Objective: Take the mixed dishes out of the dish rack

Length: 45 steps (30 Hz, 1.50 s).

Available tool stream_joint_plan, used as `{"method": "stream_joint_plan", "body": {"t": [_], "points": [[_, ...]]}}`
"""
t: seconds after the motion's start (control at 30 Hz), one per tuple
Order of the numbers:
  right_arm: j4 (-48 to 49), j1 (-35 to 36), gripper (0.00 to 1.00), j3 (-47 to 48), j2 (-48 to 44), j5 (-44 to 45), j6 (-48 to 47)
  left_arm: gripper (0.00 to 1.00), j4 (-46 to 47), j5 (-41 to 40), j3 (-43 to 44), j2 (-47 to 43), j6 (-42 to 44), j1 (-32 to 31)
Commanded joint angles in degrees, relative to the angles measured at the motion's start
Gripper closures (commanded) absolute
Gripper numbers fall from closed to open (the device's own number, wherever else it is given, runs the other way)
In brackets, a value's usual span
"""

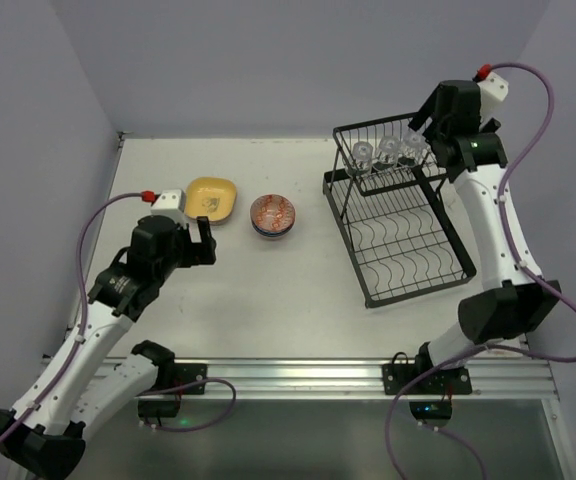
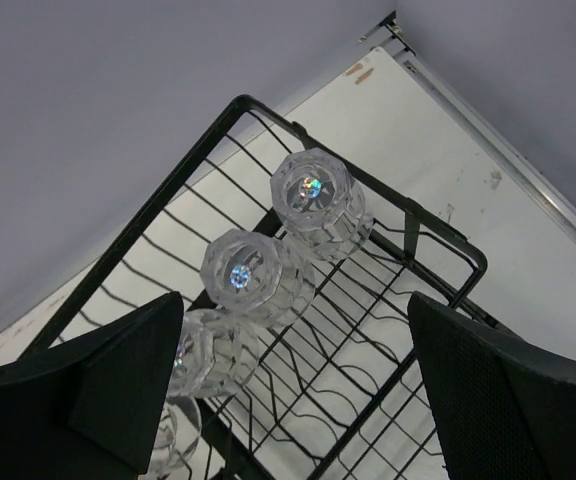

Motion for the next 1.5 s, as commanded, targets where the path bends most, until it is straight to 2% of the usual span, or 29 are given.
{"method": "stream_joint_plan", "body": {"t": [0.0,0.13,0.33,0.47,0.8,1.0,1.2,1.33,1.47], "points": [[0.41,-0.74,0.06,3.91,3.99,7.29,4.92,0.00,4.50,-1.46,-3.39,-3.80,0.49,0.35],[0.32,-1.79,0.14,4.53,6.72,8.08,10.80,0.00,5.38,0.20,-4.53,-3.81,0.40,0.35],[-3.27,-2.06,0.15,10.24,13.99,10.62,15.82,0.00,5.73,3.72,-4.63,-1.00,1.02,0.00],[-4.69,-2.06,0.16,13.84,17.61,10.89,16.88,0.00,5.91,3.55,-4.80,-2.57,0.84,-0.71],[-6.01,-2.14,0.18,15.00,21.93,14.32,18.73,0.00,6.08,3.81,-4.98,-3.64,0.93,-2.20],[-6.01,-2.23,0.27,16.57,23.68,14.76,17.76,0.00,6.08,3.37,-4.98,-4.16,0.93,-3.17],[-5.92,-2.23,0.29,17.28,23.86,14.49,18.03,0.00,5.99,3.11,-4.89,-4.51,0.93,-3.87],[-5.92,-2.32,0.37,17.63,23.86,14.06,17.94,0.00,6.00,2.76,-4.98,-4.86,0.93,-4.22],[-5.48,-2.32,0.51,16.75,23.07,13.88,17.76,0.00,5.82,2.58,-4.89,-4.95,0.84,-4.40]]}}
